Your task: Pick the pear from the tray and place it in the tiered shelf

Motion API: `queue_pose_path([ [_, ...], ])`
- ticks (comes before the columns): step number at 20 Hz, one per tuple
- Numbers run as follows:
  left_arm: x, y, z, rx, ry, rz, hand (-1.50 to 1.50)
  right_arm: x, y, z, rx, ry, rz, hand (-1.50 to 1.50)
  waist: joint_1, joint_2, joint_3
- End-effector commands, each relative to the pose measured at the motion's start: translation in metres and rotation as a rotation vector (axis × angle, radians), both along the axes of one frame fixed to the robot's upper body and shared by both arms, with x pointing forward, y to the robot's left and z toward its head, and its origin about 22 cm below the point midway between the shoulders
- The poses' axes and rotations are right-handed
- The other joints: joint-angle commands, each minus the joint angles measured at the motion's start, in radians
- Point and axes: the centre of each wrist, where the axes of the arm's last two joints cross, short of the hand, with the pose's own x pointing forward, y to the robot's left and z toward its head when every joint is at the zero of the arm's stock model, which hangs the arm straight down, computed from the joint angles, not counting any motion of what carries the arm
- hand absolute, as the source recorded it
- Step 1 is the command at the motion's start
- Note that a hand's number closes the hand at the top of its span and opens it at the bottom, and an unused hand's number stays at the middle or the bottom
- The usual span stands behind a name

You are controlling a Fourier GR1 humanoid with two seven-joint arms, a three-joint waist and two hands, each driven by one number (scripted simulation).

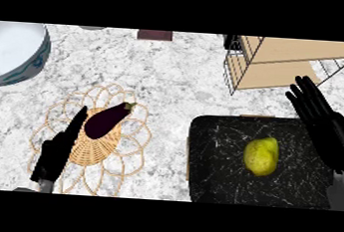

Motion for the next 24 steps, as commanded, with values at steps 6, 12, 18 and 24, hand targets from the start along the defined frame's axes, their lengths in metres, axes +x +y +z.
queue_pose_path([
  [6,-0.028,0.042,-0.007,-0.122,0.141,0.308,0.00,-0.062,-0.098,0.022,-0.248,-0.278,-0.864,1.50,-0.192,-0.046,-0.012],
  [12,-0.027,0.033,0.004,-0.226,0.211,0.300,0.00,-0.152,-0.075,-0.068,-0.231,0.052,-1.266,-1.50,-0.133,-0.017,-0.007],
  [18,-0.004,0.037,0.019,-0.226,0.227,0.253,0.00,-0.215,-0.015,-0.044,-0.300,-0.048,-1.104,-1.50,-0.069,-0.010,-0.008],
  [24,0.001,0.020,0.006,-0.246,0.224,0.219,0.00,-0.236,0.037,-0.003,-0.315,-0.003,-0.982,-1.50,-0.032,0.001,-0.011],
])
